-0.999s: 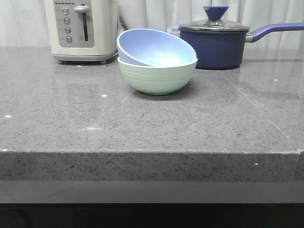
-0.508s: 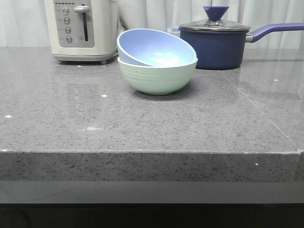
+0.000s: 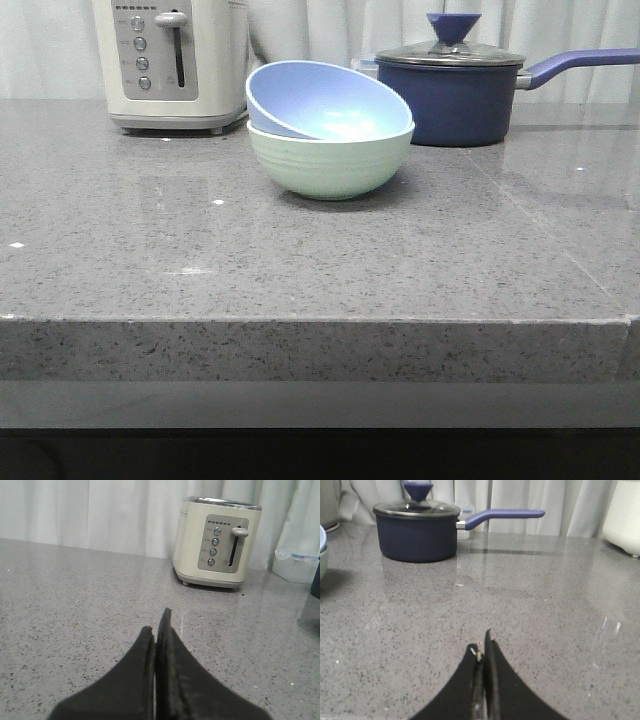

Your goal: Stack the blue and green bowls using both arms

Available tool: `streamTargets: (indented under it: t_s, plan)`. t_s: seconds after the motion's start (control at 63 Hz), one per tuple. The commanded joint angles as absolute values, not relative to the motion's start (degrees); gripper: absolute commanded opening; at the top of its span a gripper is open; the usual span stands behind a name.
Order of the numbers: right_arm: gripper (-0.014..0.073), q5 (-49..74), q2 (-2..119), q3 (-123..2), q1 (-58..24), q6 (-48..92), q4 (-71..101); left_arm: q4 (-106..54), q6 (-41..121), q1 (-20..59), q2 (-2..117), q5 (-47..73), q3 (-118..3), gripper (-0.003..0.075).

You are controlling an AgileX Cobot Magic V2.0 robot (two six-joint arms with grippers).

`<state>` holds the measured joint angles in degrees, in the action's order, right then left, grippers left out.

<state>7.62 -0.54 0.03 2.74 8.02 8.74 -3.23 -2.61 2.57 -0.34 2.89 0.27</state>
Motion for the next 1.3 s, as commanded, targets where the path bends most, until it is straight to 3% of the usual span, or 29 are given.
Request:
streamTargets:
  t_s: [0.0, 0.809, 1.047, 1.285]
  plan:
    - [-0.0063, 1.1, -0.8, -0.1, 3.2, 8.3, 8.2, -3.1, -2.8, 3.0, -1.2, -1.4, 0.5, -0.002]
    - [-0.0063, -1.1, -1.7, 0.6, 3.1, 8.1, 8.2, -3.1, -2.8, 3.0, -1.2, -1.4, 0.5, -0.002]
    - [-0.0063, -2.9, -1.7, 0.6, 3.2, -2.9, 2.1, -3.1, -2.8, 3.0, -1.2, -1.4, 0.5, -0.002]
    - [-0.0063, -3.0, -1.7, 0.6, 3.2, -2.9, 1.8, -3.1, -2.8, 3.0, -1.2, -1.4, 0.5, -0.002]
